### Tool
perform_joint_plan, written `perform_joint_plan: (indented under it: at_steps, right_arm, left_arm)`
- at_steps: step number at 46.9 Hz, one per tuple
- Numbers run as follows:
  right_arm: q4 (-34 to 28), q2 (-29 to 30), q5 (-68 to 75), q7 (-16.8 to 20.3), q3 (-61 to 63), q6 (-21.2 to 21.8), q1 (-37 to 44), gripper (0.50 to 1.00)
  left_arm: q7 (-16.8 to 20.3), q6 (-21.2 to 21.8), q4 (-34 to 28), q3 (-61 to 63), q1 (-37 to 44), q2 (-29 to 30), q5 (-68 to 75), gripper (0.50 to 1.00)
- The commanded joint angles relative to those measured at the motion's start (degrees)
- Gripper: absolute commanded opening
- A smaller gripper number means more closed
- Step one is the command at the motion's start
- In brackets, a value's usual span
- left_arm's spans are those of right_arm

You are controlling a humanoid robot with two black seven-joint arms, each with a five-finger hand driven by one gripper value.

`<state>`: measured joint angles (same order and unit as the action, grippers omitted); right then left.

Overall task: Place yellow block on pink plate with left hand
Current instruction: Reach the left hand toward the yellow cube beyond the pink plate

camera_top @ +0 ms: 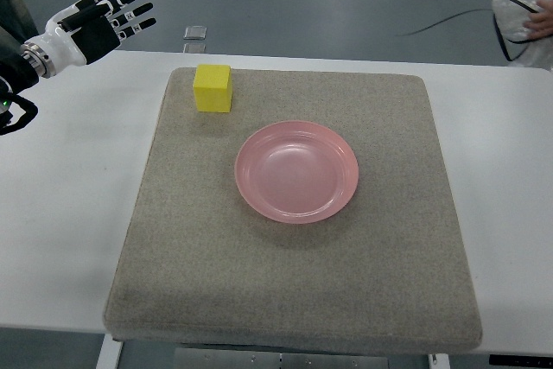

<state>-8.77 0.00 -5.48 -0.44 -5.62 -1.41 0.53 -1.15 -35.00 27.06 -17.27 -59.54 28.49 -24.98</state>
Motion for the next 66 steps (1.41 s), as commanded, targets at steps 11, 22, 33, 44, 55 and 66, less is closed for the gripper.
perform_joint_plan:
  at_steps: [11, 22, 33, 44, 55, 66]
  right_arm:
    - [0.0, 0.0, -0.1, 0.0, 0.0, 0.0, 0.0, 0.924]
    - [0.0, 0.0, 0.0, 0.0, 0.0, 0.0, 0.0, 0.924]
    - [0.0, 0.0, 0.0, 0.0, 0.0, 0.0, 0.0, 0.924]
    - [0.0, 0.0, 0.0, 0.0, 0.0, 0.0, 0.0, 0.924]
    - [0.0, 0.0, -0.1, 0.0, 0.0, 0.0, 0.0, 0.924]
    - [0.0, 0.0, 0.0, 0.0, 0.0, 0.0, 0.0, 0.924]
  left_arm:
    - [0.0, 0.0, 0.5, -0.1, -0.5, 0.0, 0.6, 0.994]
    - [0.1, 0.0, -0.3, 0.0, -1.0, 0.1, 0.8, 0.994]
    - [0.5, 0.0, -0.2, 1.5, -2.9, 0.3, 18.2, 0.994]
    - [7.4, 0.0, 0.4, 1.7, -4.8, 0.1, 38.5, 0.994]
    - [8.0, 0.0, 0.5, 1.9, -9.5, -1.3, 60.7, 0.994]
    - [8.0, 8.9, 3.0, 2.0, -10.6, -6.1, 81.0, 0.994]
